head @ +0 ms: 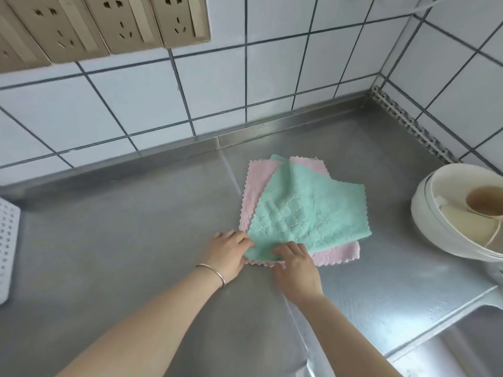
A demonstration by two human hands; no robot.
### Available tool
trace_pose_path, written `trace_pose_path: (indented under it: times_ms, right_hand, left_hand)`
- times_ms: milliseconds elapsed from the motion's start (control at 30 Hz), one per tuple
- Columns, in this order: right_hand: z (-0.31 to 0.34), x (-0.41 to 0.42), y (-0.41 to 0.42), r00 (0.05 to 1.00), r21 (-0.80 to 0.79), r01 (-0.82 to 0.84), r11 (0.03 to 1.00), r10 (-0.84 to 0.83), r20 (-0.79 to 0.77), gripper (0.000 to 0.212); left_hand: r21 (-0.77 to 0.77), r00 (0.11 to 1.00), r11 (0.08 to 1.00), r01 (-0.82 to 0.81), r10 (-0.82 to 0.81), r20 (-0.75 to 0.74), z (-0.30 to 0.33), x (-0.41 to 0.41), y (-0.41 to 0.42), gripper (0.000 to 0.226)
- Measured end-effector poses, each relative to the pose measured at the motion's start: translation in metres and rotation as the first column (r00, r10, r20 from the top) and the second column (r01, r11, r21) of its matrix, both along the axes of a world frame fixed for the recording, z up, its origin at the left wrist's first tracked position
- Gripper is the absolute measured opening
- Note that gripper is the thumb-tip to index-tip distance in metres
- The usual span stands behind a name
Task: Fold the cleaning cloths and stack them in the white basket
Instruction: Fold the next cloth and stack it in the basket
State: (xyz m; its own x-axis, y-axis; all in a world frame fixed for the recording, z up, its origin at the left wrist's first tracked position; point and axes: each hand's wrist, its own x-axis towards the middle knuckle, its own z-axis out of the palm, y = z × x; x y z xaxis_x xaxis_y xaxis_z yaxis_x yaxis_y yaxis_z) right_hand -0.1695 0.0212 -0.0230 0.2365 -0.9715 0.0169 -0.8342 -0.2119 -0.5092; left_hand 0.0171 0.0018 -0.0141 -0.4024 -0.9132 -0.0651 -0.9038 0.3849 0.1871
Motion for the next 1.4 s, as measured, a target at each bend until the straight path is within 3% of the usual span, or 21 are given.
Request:
trace_pose_path:
  times_ms: [100, 233, 300, 367, 500, 767, 900, 1100, 1233, 1400]
  right_hand:
    - [0.0, 0.002, -0.003, 1.0, 0.014, 0.023, 1.0, -0.023, -0.013, 0.015]
    - [0.004, 0.015, -0.007, 0.978, -0.032, 0.042, 0.999, -0.048, -0.203, 0.029]
    - [0.011, 0.021, -0.012, 0.968, -0.093, 0.05, 0.994, -0.071, -0.24, 0.022]
    - [0.018, 0.019, -0.02, 0.964, -0.179, 0.081, 0.98, -0.123, -0.236, 0.011]
    - [0.036, 0.001, -0.031, 0.948, -0.322, 0.189, 0.928, -0.258, -0.188, 0.025]
    - [0.1, -0.02, -0.047, 0.941, -0.57, 0.24, 0.786, -0.333, -0.064, 0.023]
    - [0.139, 0.001, -0.049, 0.972, -0.607, 0.199, 0.769, -0.235, 0.02, 0.023]
    - [0.19, 0.054, -0.036, 0.991, -0.536, -0.043, 0.843, 0.104, 0.084, 0.026]
    - [0.199, 0.097, -0.042, 0.956, -0.404, -0.221, 0.887, 0.28, 0.092, 0.013]
    - [0.201, 0.162, -0.067, 0.914, -0.207, -0.388, 0.898, 0.404, 0.043, 0.007]
  left_hand:
    - [-0.06, 0.999, 0.998, 0.029, -0.027, 0.019, 0.0, 0.001, -0.005, 0.017]
    - [-0.137, 0.998, 0.989, 0.049, -0.044, 0.038, 0.004, -0.006, -0.008, 0.029]
    - [-0.179, 0.999, 0.983, 0.041, -0.038, 0.021, 0.014, -0.012, -0.009, 0.027]
    - [-0.232, 1.0, 0.973, 0.012, -0.018, -0.021, 0.025, -0.013, -0.013, 0.026]
    - [-0.328, 0.993, 0.943, -0.051, 0.015, -0.113, 0.053, -0.005, -0.021, 0.023]
    - [-0.454, 0.954, 0.88, -0.138, -0.005, -0.3, 0.124, 0.022, -0.012, 0.021]
    - [-0.414, 0.929, 0.896, -0.162, -0.003, -0.37, 0.164, 0.055, 0.007, 0.019]
    - [-0.312, 0.863, 0.869, -0.384, 0.218, -0.455, 0.214, 0.14, 0.036, 0.028]
    - [-0.218, 0.842, 0.842, -0.493, 0.398, -0.365, 0.224, 0.198, 0.046, 0.015]
    - [-0.195, 0.793, 0.774, -0.602, 0.552, -0.258, 0.231, 0.254, 0.047, 0.018]
